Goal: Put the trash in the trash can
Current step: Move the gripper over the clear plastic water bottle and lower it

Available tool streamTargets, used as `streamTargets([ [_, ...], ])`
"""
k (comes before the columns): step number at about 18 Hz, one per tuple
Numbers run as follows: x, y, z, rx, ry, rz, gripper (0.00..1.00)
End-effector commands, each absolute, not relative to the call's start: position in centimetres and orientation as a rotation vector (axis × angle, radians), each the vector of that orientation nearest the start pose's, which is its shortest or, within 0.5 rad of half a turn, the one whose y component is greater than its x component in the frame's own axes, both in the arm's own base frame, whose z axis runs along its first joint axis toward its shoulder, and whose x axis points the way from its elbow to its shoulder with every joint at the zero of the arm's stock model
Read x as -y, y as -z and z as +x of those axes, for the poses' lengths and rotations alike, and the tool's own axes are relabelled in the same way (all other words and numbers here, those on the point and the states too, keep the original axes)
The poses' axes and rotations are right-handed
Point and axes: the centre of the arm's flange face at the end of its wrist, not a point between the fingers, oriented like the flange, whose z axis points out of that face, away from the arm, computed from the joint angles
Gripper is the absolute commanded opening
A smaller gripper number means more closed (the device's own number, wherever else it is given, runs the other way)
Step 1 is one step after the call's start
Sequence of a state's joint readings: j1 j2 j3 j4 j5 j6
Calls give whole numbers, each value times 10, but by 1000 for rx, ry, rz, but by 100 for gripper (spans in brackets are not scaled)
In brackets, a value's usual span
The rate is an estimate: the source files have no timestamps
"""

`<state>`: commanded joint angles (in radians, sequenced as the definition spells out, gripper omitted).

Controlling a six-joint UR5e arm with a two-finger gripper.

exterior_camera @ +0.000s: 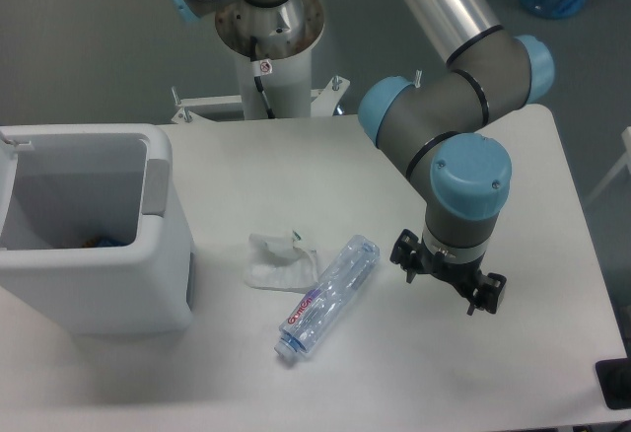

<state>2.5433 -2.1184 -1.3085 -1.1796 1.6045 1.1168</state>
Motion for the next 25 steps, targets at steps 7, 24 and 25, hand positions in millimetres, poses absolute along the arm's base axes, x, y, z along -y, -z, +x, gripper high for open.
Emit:
streamTargets([
  [7, -511, -325, -505, -236, -161, -3105, 100],
  [24, -555, -276, -434, -33, -207, -3034, 100],
  [25, -560, -272, -424, -49, -182, -3030, 100],
])
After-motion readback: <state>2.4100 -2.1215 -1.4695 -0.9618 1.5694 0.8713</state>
